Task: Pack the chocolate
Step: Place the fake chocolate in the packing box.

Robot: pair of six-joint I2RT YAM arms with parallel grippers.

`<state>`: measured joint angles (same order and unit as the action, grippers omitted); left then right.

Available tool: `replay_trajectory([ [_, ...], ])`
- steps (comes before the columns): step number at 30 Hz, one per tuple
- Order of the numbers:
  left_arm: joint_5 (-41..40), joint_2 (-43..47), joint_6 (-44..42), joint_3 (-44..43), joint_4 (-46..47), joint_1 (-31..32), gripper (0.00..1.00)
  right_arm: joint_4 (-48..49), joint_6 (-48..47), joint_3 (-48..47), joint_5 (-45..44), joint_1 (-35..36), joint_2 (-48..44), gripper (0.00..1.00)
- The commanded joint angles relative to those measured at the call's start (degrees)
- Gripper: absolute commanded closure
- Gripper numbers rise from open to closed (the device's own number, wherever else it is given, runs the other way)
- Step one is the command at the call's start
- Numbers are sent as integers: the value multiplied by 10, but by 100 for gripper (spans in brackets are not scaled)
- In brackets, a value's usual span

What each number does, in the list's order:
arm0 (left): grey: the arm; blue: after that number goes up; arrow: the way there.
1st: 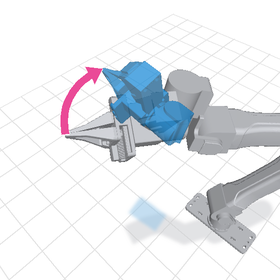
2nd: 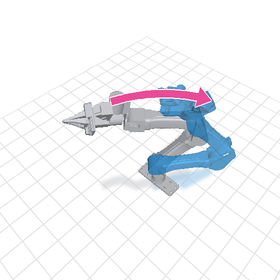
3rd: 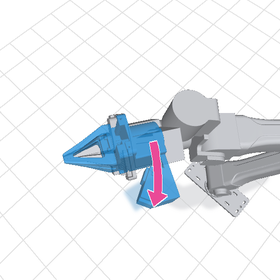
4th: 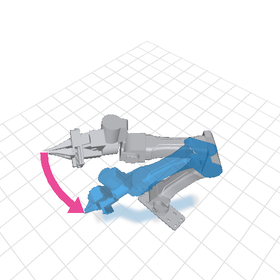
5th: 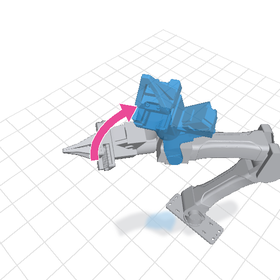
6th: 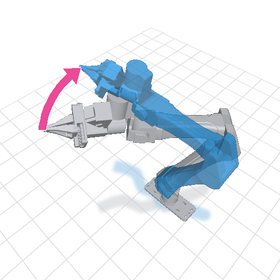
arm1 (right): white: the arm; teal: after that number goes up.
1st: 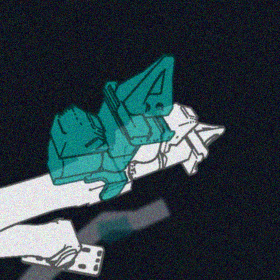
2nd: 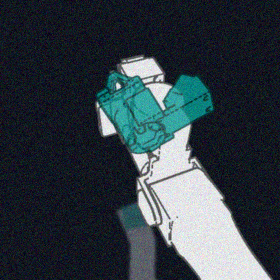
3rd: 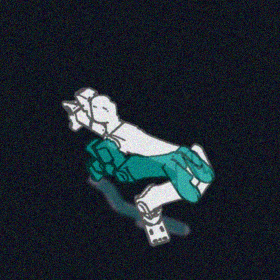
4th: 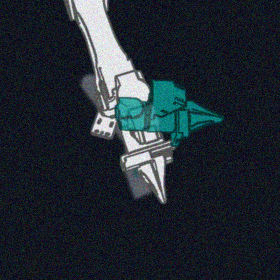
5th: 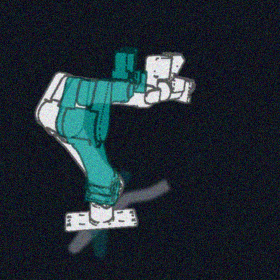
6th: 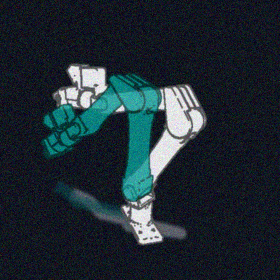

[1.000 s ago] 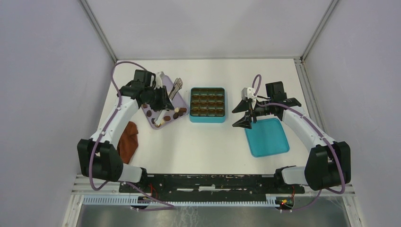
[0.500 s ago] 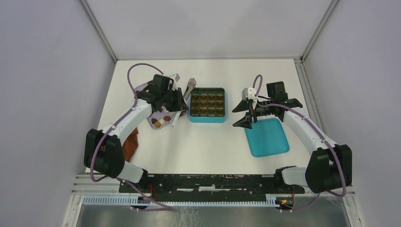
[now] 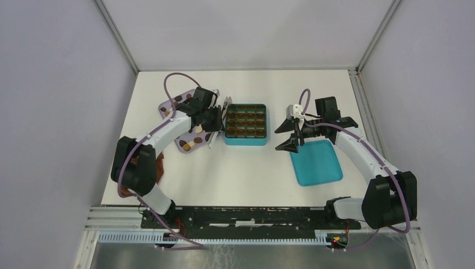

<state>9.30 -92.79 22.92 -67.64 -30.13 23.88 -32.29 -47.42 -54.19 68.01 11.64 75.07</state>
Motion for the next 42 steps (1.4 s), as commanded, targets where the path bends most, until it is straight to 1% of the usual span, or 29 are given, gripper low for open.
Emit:
replay_trajectory([
  [1,-6,-9,-8,-37,12,8,89,-4,-12,-18,4,2,-11,27],
  [14,-14,-25,-6,-46,-2,17,67,-7,-15,-19,4,3,-11,27],
  [20,-18,-23,-9,-52,-13,17,61,-10,-18,-20,5,3,-11,27],
  [26,-19,-19,-9,-56,-18,18,60,-12,-20,-20,5,3,-11,27],
  [31,-11,1,-5,-65,-17,17,64,-13,-20,-21,4,3,-10,27],
  [38,13,79,-4,-84,-35,10,66,-13,-21,-20,5,4,-9,27],
  [42,27,131,-15,-63,-62,-25,66,-13,-22,-20,5,4,-9,27],
])
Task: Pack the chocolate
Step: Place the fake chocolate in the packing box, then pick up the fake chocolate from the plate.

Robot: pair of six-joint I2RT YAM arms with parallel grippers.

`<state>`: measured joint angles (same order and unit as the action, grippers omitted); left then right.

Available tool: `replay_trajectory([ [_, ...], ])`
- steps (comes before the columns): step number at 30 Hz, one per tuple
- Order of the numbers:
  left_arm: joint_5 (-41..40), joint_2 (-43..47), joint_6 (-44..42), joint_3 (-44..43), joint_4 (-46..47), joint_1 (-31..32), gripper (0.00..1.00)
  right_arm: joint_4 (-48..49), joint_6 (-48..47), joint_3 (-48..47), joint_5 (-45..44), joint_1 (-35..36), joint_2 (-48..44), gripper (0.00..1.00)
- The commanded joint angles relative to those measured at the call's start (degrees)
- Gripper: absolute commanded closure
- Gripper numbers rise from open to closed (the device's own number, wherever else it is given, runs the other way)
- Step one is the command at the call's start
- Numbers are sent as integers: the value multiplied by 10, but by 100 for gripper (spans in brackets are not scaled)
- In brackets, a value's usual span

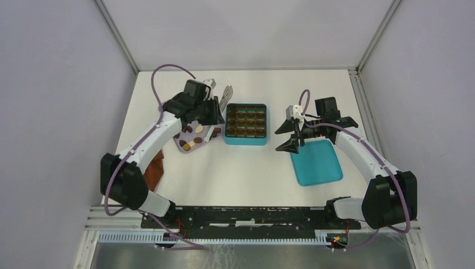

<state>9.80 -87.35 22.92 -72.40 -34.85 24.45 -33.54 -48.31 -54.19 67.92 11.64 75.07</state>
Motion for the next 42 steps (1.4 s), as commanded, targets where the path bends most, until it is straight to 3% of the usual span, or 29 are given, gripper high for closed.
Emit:
replay_trajectory([
  [1,25,89,-23,-8,-26,-44,66,-1,-13,-20,6,4,-8,27],
  [6,29,126,-76,27,-103,-131,65,0,-13,-20,6,4,-8,27],
  [10,-21,120,-109,50,-151,-152,64,-1,-13,-20,6,7,-7,27],
  [18,-40,69,-132,80,-156,-160,63,0,-13,-20,1,7,-7,27],
  [34,-46,-13,-138,31,-150,-164,52,-1,-14,-21,1,8,-9,27],
  [42,-36,-42,-144,11,-149,-168,51,-3,-15,-21,1,10,-9,27],
])
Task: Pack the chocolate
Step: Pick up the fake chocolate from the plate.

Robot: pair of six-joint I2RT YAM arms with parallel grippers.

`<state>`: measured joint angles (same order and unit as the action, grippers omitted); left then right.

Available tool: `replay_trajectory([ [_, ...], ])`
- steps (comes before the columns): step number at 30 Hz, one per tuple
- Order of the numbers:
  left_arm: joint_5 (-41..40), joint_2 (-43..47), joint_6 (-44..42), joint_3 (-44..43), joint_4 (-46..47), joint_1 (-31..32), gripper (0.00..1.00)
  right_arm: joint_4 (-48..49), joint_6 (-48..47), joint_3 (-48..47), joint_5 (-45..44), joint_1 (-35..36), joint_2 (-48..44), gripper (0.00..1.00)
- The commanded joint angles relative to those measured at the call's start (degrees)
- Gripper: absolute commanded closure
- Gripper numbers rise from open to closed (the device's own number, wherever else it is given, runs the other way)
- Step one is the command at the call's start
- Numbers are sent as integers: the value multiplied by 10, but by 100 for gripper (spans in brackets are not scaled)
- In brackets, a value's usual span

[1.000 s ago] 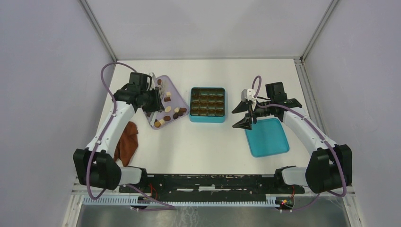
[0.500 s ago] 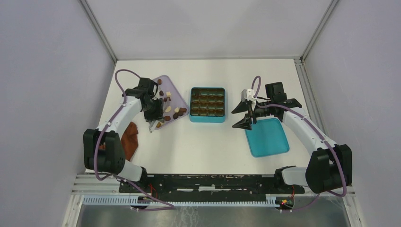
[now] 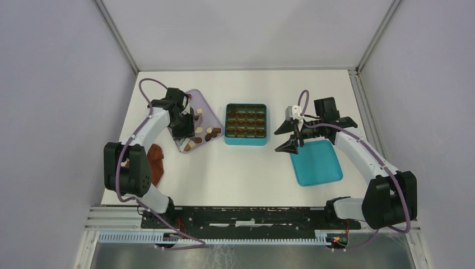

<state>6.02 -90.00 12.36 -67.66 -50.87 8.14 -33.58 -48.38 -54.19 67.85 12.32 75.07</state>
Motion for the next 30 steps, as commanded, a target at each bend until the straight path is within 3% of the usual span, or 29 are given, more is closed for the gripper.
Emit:
replay_trajectory([
  [1,3,-20,-39,-40,11,-6,51,-3,-15,-21,2,3,-9,27],
  [23,34,-57,-33,-67,9,-9,53,-6,-18,-22,0,4,-8,27],
  [30,31,-37,-32,-69,-5,-9,76,-8,-20,-23,0,5,-9,27],
])
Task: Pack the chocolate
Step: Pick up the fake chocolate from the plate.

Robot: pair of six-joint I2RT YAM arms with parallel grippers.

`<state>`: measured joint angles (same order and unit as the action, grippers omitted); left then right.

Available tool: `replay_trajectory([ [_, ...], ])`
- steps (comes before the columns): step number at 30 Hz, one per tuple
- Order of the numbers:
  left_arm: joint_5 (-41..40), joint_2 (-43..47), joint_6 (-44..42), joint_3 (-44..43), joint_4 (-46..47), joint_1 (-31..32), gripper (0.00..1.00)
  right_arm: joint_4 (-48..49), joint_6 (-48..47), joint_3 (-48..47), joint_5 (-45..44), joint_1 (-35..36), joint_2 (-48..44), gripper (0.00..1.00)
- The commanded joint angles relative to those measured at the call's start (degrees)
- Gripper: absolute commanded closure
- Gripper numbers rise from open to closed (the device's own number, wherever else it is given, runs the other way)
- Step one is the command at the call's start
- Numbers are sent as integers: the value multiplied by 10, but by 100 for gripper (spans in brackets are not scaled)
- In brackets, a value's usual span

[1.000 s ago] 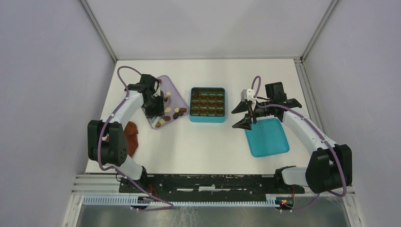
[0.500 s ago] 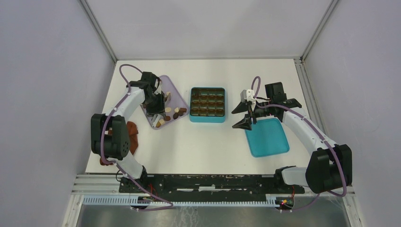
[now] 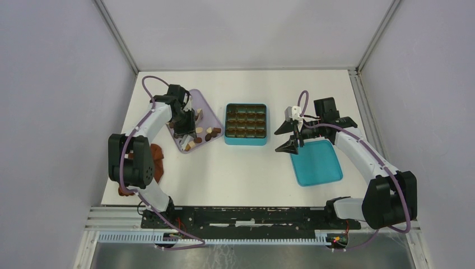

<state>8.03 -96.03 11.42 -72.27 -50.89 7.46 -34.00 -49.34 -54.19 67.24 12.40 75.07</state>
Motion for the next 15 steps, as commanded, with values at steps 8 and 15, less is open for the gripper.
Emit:
replay_trajectory([
  [8,14,69,-13,-35,-13,-2,86,-4,-11,-24,7,4,-9,27],
  [15,46,108,-7,-17,-4,-3,87,-5,-12,-24,7,4,-11,27],
])
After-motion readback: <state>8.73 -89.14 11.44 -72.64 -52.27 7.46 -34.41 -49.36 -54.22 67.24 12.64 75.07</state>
